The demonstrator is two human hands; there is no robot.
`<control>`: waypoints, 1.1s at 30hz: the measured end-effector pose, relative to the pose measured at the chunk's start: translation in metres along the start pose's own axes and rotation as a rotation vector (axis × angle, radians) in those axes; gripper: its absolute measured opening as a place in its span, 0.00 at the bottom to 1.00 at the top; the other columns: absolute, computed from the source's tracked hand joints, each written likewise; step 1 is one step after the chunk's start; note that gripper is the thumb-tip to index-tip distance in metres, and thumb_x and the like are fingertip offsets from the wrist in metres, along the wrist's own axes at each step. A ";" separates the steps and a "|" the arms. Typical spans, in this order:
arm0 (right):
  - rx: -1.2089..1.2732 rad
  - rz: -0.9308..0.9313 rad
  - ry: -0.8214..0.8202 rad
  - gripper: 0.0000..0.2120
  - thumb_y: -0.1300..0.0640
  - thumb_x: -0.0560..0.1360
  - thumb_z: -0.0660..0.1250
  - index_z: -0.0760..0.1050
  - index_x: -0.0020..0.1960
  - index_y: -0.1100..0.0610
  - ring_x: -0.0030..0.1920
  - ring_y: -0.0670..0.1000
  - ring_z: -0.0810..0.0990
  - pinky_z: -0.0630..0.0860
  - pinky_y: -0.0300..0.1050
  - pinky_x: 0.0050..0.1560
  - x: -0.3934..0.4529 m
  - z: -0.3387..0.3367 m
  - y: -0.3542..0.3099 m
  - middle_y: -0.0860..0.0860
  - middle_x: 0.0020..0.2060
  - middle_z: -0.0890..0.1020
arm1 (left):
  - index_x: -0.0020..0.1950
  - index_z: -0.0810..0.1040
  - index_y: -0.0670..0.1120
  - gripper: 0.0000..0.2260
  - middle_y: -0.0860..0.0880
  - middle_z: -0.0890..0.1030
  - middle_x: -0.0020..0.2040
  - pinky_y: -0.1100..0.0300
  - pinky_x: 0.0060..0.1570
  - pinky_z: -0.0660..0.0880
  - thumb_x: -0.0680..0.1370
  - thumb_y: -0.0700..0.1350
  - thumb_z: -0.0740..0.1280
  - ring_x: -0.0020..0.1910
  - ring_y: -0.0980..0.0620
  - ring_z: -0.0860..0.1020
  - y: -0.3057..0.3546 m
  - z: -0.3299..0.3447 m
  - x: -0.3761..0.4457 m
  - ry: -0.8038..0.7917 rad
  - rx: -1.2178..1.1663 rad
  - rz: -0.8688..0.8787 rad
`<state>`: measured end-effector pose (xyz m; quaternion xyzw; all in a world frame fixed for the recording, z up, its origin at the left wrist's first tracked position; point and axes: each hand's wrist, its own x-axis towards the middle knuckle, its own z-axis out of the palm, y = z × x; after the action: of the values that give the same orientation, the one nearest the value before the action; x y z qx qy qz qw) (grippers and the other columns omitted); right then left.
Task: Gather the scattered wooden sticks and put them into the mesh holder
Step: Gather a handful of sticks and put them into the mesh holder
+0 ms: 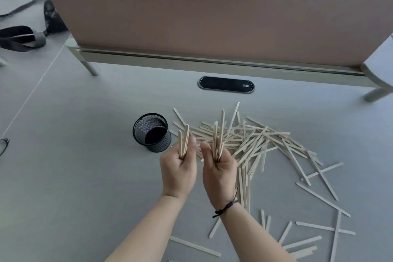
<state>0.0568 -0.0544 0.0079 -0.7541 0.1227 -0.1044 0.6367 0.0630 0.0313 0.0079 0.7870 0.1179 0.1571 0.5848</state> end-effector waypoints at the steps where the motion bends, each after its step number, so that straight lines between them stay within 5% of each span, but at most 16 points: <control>1: 0.000 -0.003 0.011 0.17 0.44 0.75 0.66 0.69 0.31 0.48 0.29 0.42 0.61 0.62 0.41 0.30 0.001 0.001 0.002 0.43 0.24 0.66 | 0.28 0.59 0.54 0.22 0.54 0.64 0.23 0.66 0.27 0.59 0.79 0.48 0.66 0.25 0.58 0.60 -0.003 0.000 0.001 0.011 -0.001 0.021; 5: 0.063 -0.022 0.059 0.21 0.44 0.76 0.64 0.62 0.28 0.48 0.27 0.44 0.59 0.59 0.40 0.28 0.002 0.008 0.006 0.43 0.23 0.63 | 0.30 0.59 0.56 0.20 0.56 0.63 0.25 0.64 0.29 0.60 0.79 0.50 0.64 0.27 0.59 0.60 -0.009 -0.001 0.007 0.026 -0.062 0.094; 11: 0.175 -0.173 0.007 0.27 0.50 0.79 0.63 0.57 0.29 0.64 0.24 0.57 0.57 0.56 0.48 0.26 0.004 0.018 0.017 0.57 0.22 0.60 | 0.28 0.61 0.35 0.26 0.40 0.64 0.24 0.47 0.27 0.61 0.80 0.47 0.63 0.24 0.40 0.63 -0.018 -0.002 0.011 0.043 -0.108 0.250; 14: 0.132 -0.172 0.029 0.21 0.53 0.78 0.64 0.62 0.31 0.62 0.24 0.60 0.61 0.61 0.55 0.25 0.002 0.019 0.028 0.59 0.23 0.64 | 0.28 0.62 0.34 0.27 0.41 0.64 0.24 0.51 0.26 0.62 0.80 0.50 0.64 0.25 0.43 0.63 -0.036 -0.002 0.010 0.053 -0.091 0.226; 17: 0.057 -0.181 0.025 0.16 0.58 0.76 0.67 0.67 0.33 0.62 0.26 0.58 0.66 0.66 0.52 0.28 -0.002 0.019 0.034 0.56 0.24 0.69 | 0.30 0.67 0.44 0.21 0.50 0.66 0.25 0.60 0.27 0.63 0.79 0.52 0.66 0.26 0.53 0.63 -0.051 -0.005 0.001 0.094 -0.102 0.175; 20: -0.010 -0.154 0.013 0.17 0.59 0.74 0.69 0.68 0.31 0.65 0.25 0.54 0.67 0.67 0.49 0.28 -0.005 0.025 0.041 0.53 0.22 0.70 | 0.31 0.71 0.41 0.19 0.49 0.70 0.26 0.63 0.27 0.65 0.77 0.50 0.68 0.26 0.55 0.65 -0.059 -0.005 -0.007 0.111 -0.098 0.140; 24: -0.055 -0.105 -0.001 0.24 0.52 0.73 0.69 0.57 0.27 0.49 0.25 0.45 0.58 0.59 0.42 0.26 -0.007 0.029 0.050 0.45 0.21 0.62 | 0.28 0.65 0.41 0.23 0.49 0.66 0.24 0.62 0.26 0.63 0.76 0.51 0.69 0.25 0.54 0.62 -0.067 -0.006 -0.008 0.130 -0.029 0.106; 29: -0.088 -0.076 -0.035 0.30 0.60 0.74 0.72 0.53 0.27 0.47 0.25 0.44 0.56 0.55 0.36 0.26 -0.007 0.030 0.050 0.44 0.20 0.60 | 0.28 0.56 0.43 0.27 0.50 0.59 0.23 0.62 0.26 0.58 0.75 0.54 0.69 0.26 0.53 0.57 -0.071 -0.007 -0.007 0.131 -0.021 0.020; 33: -0.084 -0.021 -0.094 0.29 0.46 0.76 0.67 0.52 0.27 0.51 0.26 0.45 0.55 0.54 0.41 0.27 -0.002 0.035 0.029 0.45 0.21 0.57 | 0.30 0.54 0.45 0.27 0.53 0.56 0.26 0.62 0.26 0.55 0.75 0.59 0.64 0.27 0.56 0.56 -0.051 -0.016 -0.005 0.129 -0.065 -0.094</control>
<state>0.0639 -0.0254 -0.0269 -0.7853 0.0892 -0.0703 0.6086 0.0518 0.0584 -0.0370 0.7494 0.1870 0.1837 0.6080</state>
